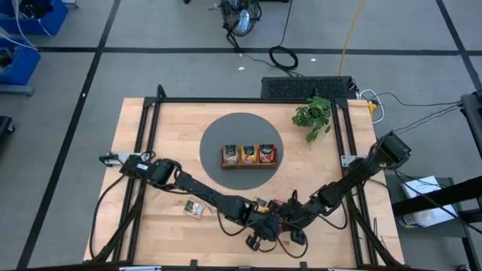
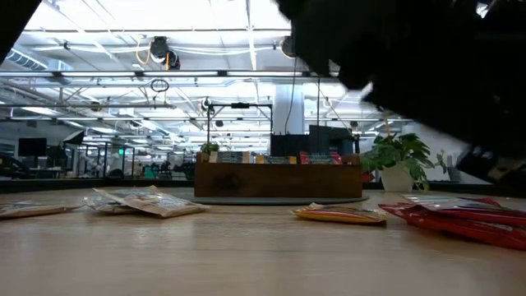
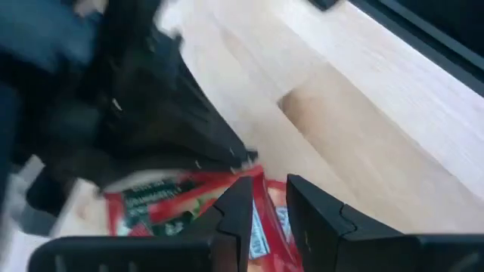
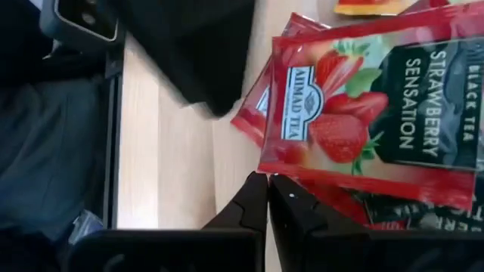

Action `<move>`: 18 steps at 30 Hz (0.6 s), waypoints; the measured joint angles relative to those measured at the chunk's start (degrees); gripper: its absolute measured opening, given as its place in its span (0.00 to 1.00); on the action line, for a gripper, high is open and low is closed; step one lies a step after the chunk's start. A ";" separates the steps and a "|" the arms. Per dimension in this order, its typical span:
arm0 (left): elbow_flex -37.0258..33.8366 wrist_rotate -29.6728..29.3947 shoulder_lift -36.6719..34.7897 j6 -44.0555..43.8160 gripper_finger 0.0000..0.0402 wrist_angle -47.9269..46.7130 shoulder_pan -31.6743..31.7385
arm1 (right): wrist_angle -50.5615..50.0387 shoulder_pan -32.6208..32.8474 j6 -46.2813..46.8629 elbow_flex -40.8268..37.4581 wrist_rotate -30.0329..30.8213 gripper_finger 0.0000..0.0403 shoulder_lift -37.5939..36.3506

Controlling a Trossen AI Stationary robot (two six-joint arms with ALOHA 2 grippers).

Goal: Pick & Place Tea
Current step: Put the red tea bag into the right section of the wooden organizer

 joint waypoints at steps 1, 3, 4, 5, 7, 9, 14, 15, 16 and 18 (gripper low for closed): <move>-1.16 0.07 -0.01 -0.20 0.22 0.94 0.18 | -0.24 0.02 0.47 0.00 -0.06 0.02 -0.38; -3.18 0.53 0.23 -0.84 0.22 2.30 0.49 | -1.59 0.00 0.98 0.02 0.18 0.02 -1.44; -4.04 0.83 0.37 -0.93 0.22 2.55 0.52 | -1.89 0.00 0.75 0.04 0.40 0.02 -1.76; -4.85 1.12 0.46 -1.01 0.22 3.42 0.57 | -1.79 0.01 0.43 0.21 0.93 0.02 -2.05; -5.92 1.19 0.33 -1.53 0.22 4.43 0.77 | -1.92 0.02 -0.30 0.31 2.95 0.02 -3.27; -6.87 1.26 0.31 -2.63 0.22 5.76 1.03 | -2.18 -0.07 -1.45 0.31 6.06 0.02 -4.47; -9.07 2.98 0.22 -4.35 0.22 8.61 2.01 | -6.35 -1.48 -0.77 0.34 11.04 0.02 -7.32; -9.30 3.76 0.22 -4.70 0.22 8.79 2.29 | -7.70 -1.70 0.16 0.35 10.67 0.02 -7.33; -9.54 4.61 0.22 -5.17 0.22 9.07 2.57 | -9.40 -1.89 1.16 0.35 10.21 0.02 -7.24; -10.29 6.16 0.17 -5.81 0.22 9.97 3.10 | -13.09 -2.08 2.55 0.33 8.43 0.03 -7.15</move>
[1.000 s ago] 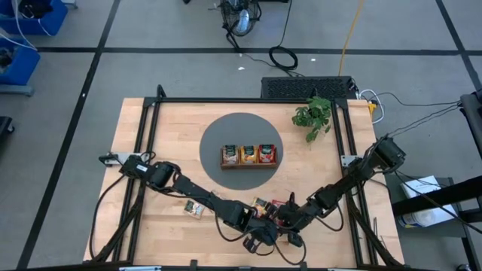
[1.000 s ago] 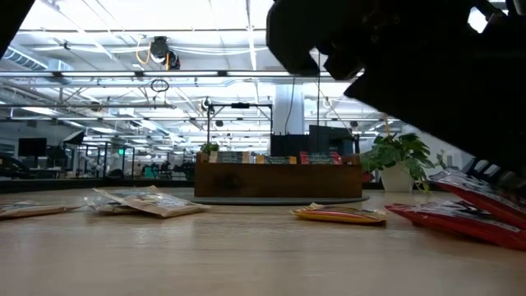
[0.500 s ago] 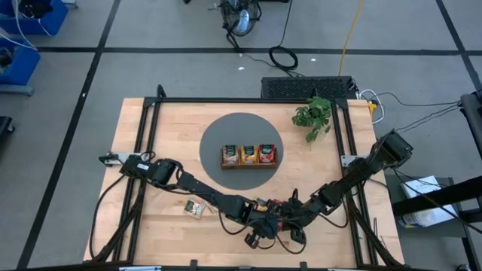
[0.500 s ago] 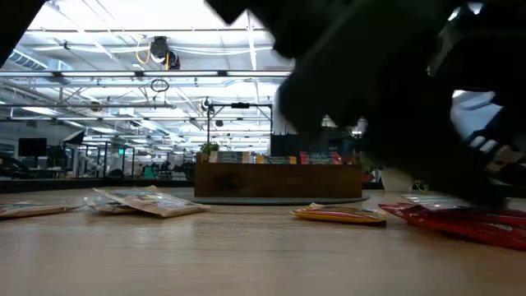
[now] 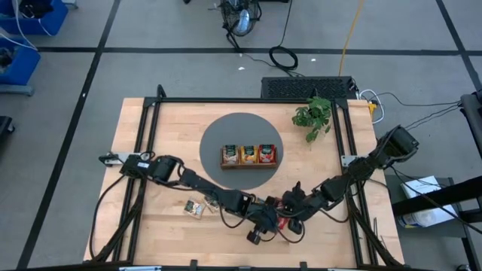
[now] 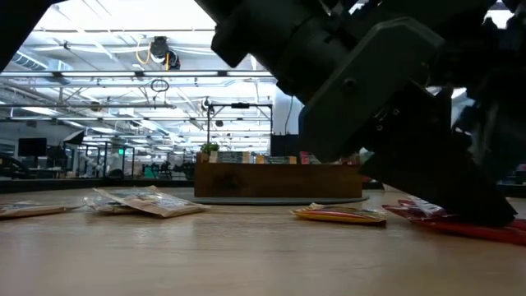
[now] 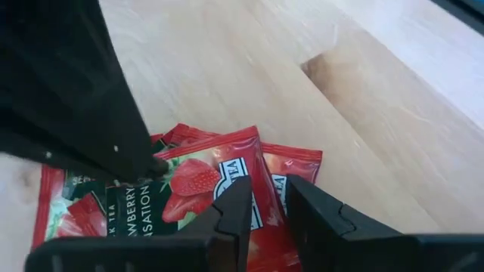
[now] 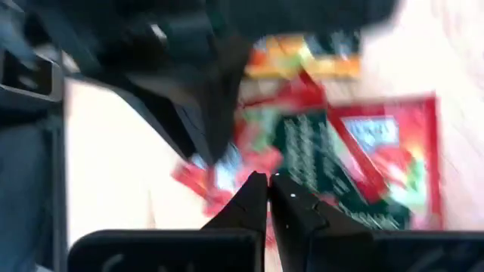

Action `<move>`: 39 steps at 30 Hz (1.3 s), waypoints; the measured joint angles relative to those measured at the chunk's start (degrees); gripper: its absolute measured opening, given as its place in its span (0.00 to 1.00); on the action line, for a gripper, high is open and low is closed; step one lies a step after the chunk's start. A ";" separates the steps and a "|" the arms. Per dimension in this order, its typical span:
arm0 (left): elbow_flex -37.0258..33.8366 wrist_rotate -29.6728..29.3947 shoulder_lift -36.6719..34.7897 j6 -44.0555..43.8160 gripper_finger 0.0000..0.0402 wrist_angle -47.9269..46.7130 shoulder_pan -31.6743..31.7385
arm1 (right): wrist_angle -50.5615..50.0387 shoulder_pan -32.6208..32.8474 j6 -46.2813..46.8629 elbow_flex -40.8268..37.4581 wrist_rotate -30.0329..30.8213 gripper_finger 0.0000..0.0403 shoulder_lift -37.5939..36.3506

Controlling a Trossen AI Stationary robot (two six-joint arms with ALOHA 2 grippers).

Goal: Pick & Place Tea
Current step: Put the red tea bag into the right section of the wooden organizer

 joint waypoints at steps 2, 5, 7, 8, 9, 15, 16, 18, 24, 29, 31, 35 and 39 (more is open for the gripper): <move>-1.14 0.85 -0.09 -0.67 0.22 1.67 0.32 | -2.39 0.00 0.70 0.00 -1.43 0.04 -0.09; -2.24 1.62 -0.14 -0.93 0.22 3.66 0.54 | -3.57 -0.01 0.21 -0.07 -2.46 0.09 -0.47; -2.49 1.59 -0.14 -0.95 0.22 4.26 0.54 | -2.54 -0.39 -0.76 -0.01 -2.43 0.14 -0.96; -2.55 1.55 -0.12 -0.95 0.22 4.43 0.54 | -2.84 -0.75 -0.97 0.02 -2.45 0.17 -1.22; -2.59 1.51 -0.10 -0.95 0.22 4.50 0.54 | -3.97 -1.11 -1.05 0.02 -2.39 0.19 -1.51; -2.61 2.02 -0.01 -0.91 0.22 4.52 0.63 | -7.57 -3.84 0.95 0.00 -2.33 0.32 -1.43; -2.61 2.09 -0.01 -0.89 0.22 4.51 0.65 | -7.55 -4.12 1.22 0.00 -2.65 0.33 -1.27; -2.61 2.13 -0.01 -0.89 0.22 4.38 0.68 | -7.97 -4.42 2.06 0.00 -4.18 0.34 -1.25; -2.63 2.25 -0.01 -0.86 0.22 4.25 0.72 | -8.52 -4.46 5.59 0.00 -7.63 0.31 -1.27; -2.67 2.25 -0.01 -0.74 0.22 4.62 0.76 | -6.32 -4.20 5.30 0.00 -8.35 0.29 -1.15; -2.67 2.37 -0.01 -0.68 0.22 4.72 0.86 | -5.50 -4.20 5.18 0.00 -8.37 0.28 -0.46; -2.72 2.97 0.01 -0.43 0.22 5.12 1.09 | -5.93 -4.22 4.22 0.00 -8.16 0.26 1.11; -2.72 2.99 0.06 -0.24 0.22 5.31 1.14 | -4.53 -4.69 2.44 0.00 -7.48 0.23 1.99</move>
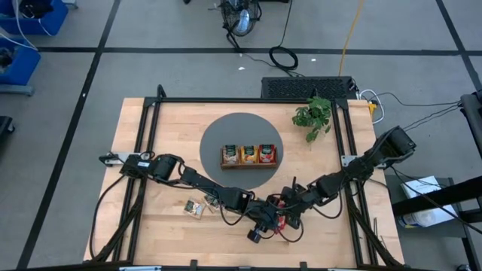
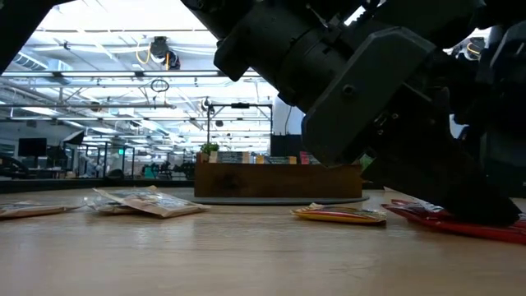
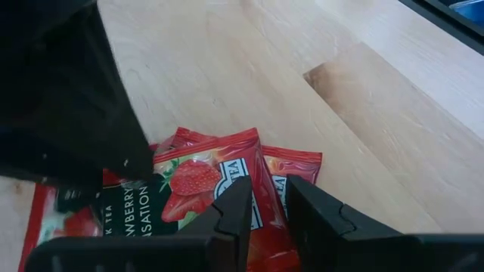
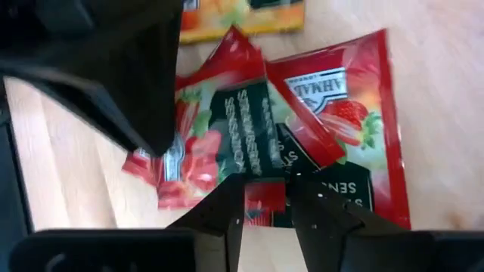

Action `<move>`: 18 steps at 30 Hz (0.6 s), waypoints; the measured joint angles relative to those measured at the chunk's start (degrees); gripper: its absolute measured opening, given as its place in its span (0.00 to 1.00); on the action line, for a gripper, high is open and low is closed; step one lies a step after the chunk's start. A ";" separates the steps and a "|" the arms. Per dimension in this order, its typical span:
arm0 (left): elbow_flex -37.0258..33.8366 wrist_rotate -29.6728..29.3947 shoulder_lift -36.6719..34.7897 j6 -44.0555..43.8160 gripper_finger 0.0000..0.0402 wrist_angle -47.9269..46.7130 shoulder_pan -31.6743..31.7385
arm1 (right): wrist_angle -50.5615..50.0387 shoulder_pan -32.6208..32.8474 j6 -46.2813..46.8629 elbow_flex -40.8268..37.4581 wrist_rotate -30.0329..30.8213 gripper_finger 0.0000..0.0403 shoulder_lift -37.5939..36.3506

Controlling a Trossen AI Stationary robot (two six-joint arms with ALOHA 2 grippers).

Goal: Pick & Place Tea
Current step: Put the red tea bag into the right section of the wooden organizer

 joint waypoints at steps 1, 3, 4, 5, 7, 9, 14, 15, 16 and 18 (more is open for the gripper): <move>0.00 0.00 0.00 0.06 0.22 0.03 0.02 | 0.42 -0.01 -0.47 0.00 0.72 0.22 0.00; 0.00 -0.02 0.00 0.06 0.22 0.03 0.02 | 1.83 -0.03 -1.58 -0.02 0.86 0.20 0.02; 0.00 0.00 0.00 0.06 0.22 0.05 0.02 | 2.19 -0.03 -1.70 -0.02 0.84 0.19 0.04; 0.00 0.00 0.00 0.06 0.22 0.06 0.02 | 2.31 -0.03 -1.58 -0.02 0.82 0.18 0.04; 0.00 -0.02 0.00 0.07 0.22 0.06 0.02 | 2.35 -0.02 -1.36 -0.02 0.64 0.14 0.04; 0.00 -0.02 0.00 0.06 0.22 0.06 0.02 | 2.35 0.24 -1.40 -0.02 0.53 0.09 0.04; 0.00 -0.04 0.00 0.03 0.22 0.14 0.04 | 2.44 0.47 -1.42 -0.02 -0.60 0.01 0.04; 0.00 -0.07 0.00 0.07 0.22 0.14 0.04 | 2.44 0.47 -1.42 -0.02 -0.62 0.01 0.04; 0.00 -0.14 0.00 0.51 0.22 0.14 0.04 | 2.45 0.47 -1.57 -0.02 -0.62 0.01 0.04; 0.00 -0.24 -0.07 1.77 0.22 0.15 0.04 | 2.42 0.47 -2.25 -0.02 -0.67 0.00 0.04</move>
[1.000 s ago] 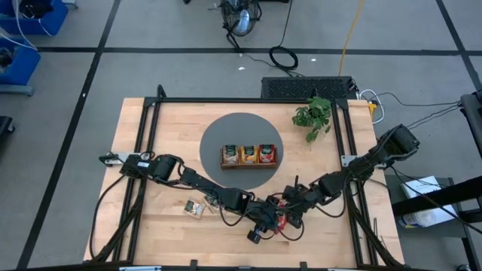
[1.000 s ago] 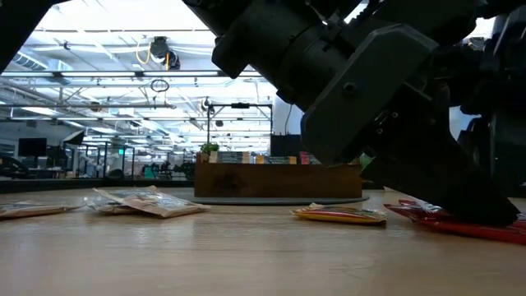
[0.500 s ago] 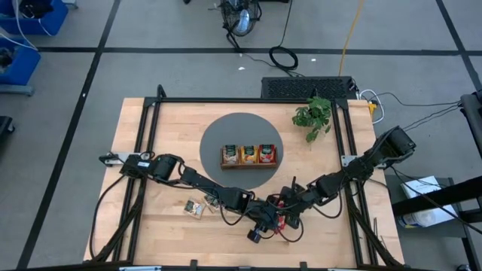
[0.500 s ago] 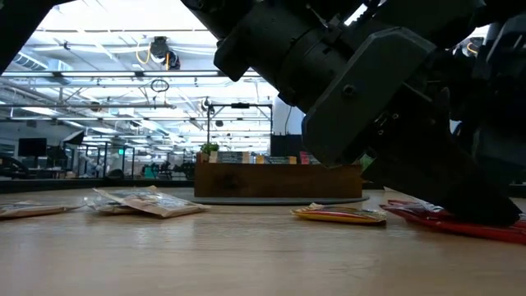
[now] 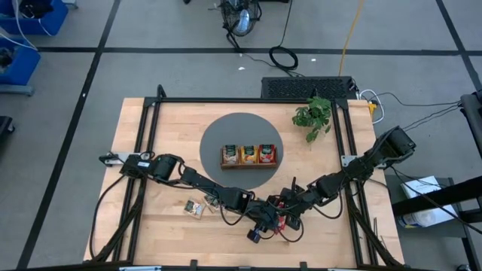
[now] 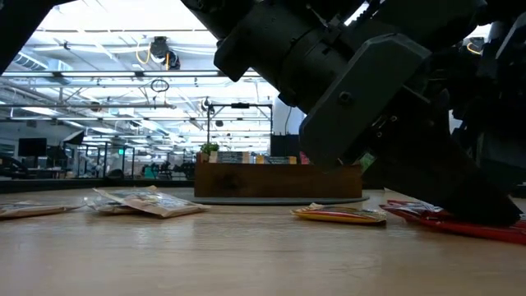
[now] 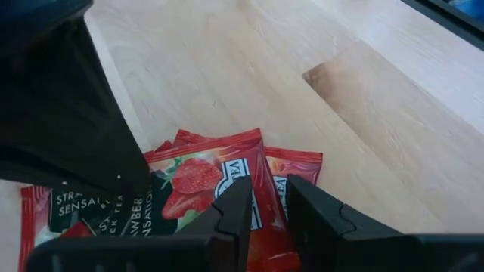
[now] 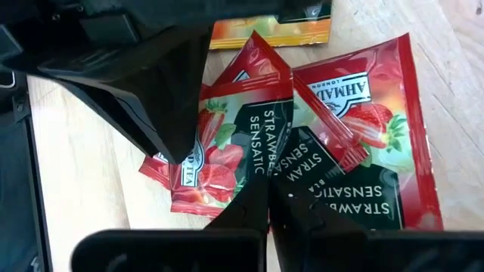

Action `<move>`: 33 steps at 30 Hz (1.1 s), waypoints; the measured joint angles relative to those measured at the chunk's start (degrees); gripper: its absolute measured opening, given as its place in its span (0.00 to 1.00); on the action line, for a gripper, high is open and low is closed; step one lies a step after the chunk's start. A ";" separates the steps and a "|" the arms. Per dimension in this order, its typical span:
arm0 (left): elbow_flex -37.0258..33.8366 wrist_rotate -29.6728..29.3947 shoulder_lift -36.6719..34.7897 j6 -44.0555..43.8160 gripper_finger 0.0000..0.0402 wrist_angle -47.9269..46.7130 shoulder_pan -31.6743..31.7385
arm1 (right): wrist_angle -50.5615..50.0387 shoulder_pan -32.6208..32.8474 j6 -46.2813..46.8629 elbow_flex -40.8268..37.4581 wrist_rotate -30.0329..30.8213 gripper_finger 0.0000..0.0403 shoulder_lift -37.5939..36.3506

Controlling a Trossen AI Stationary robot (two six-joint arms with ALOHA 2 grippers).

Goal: Pick & Place Tea
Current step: Put the red tea bag into the right section of the wooden organizer

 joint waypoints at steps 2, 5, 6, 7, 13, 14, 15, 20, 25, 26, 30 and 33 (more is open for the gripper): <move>0.00 -0.45 -0.25 0.71 0.22 -0.13 -0.05 | 0.00 0.00 -0.56 0.00 -0.06 0.00 0.00; -0.02 -1.96 -1.20 2.04 0.22 -1.00 -0.18 | 0.00 0.10 -1.12 0.00 -0.06 0.00 0.00; -0.04 -2.40 -1.64 2.52 0.22 -1.34 -0.24 | 0.00 0.24 -1.30 0.00 0.06 0.00 0.00; -0.12 -2.80 -2.23 3.04 0.22 -2.02 -0.35 | -0.02 0.42 -1.79 0.00 0.38 0.00 0.00; -0.22 -8.44 -7.79 6.17 0.22 -7.61 -3.43 | 1.09 1.70 -3.80 0.00 1.40 0.00 -0.02; -0.11 -9.66 -8.69 6.62 0.22 -8.19 -4.21 | 1.57 1.93 -4.06 0.00 1.39 0.00 -0.02; 0.03 -11.13 -9.22 6.84 0.22 -8.47 -4.84 | 2.03 2.09 -4.11 0.00 1.39 0.00 -0.02; -0.11 -15.81 -10.23 5.30 0.22 -14.41 -6.49 | 2.89 2.34 -5.17 0.00 1.42 0.00 -0.02; -0.09 -16.55 -10.40 3.36 0.22 -20.68 -8.05 | 2.77 2.32 -5.39 0.00 1.40 0.00 -0.02; -0.09 -17.53 -10.40 2.75 0.22 -22.15 -8.50 | 2.59 2.32 -5.56 0.00 1.38 0.00 -0.02; -0.09 -22.48 -11.05 -1.76 0.22 -28.30 -9.95 | 1.97 2.10 -7.78 0.00 1.56 0.00 -1.25; -0.04 -28.12 -12.39 -3.33 0.22 -30.72 -11.65 | 1.66 1.25 -9.91 0.08 1.59 0.00 -3.68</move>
